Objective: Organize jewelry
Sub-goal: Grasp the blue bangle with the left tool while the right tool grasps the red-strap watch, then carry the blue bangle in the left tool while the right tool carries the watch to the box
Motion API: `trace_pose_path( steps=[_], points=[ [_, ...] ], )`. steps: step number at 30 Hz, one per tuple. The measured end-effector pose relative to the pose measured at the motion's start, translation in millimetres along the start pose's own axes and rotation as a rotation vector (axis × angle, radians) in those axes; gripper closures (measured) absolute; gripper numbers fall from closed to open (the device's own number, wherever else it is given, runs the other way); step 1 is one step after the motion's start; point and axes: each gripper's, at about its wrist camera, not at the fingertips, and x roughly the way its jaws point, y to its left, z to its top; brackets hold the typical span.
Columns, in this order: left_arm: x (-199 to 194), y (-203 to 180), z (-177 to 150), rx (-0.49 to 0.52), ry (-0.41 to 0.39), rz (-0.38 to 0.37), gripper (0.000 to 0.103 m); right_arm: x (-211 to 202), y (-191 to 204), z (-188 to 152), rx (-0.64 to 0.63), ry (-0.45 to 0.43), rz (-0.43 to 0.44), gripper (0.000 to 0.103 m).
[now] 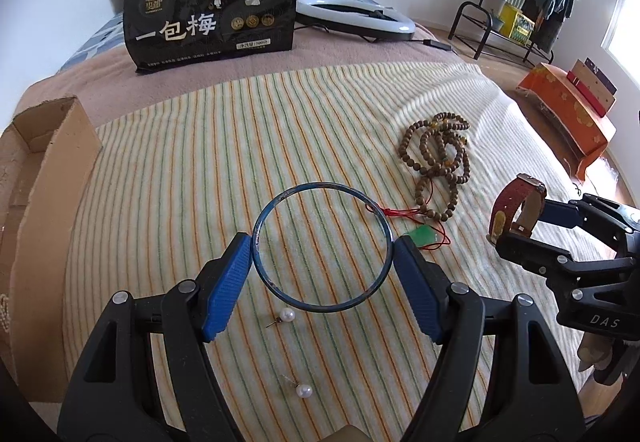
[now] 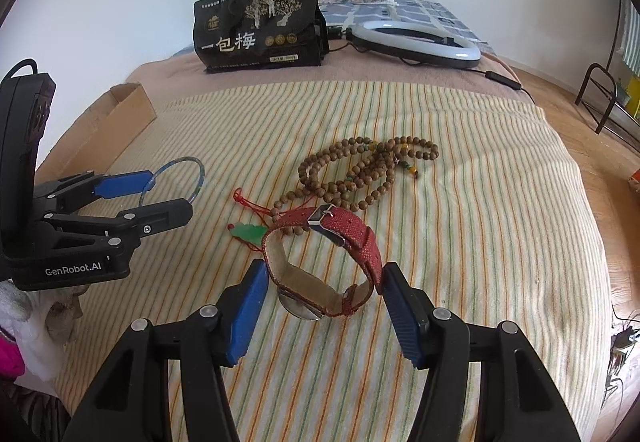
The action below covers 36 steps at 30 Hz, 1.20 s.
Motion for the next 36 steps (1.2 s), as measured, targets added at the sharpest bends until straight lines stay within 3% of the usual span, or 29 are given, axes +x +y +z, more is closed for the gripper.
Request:
trace_pose_path(
  steps=[17, 36],
  points=[
    [-66, 24, 6, -0.035, -0.105, 0.01, 0.029, -44, 30, 24, -0.044, -0.073, 0.0, 0.043],
    [-140, 98, 3, -0.118, -0.213, 0.085, 0.029, -71, 109, 67, -0.155, -0.139, 0.051, 0.043]
  ],
)
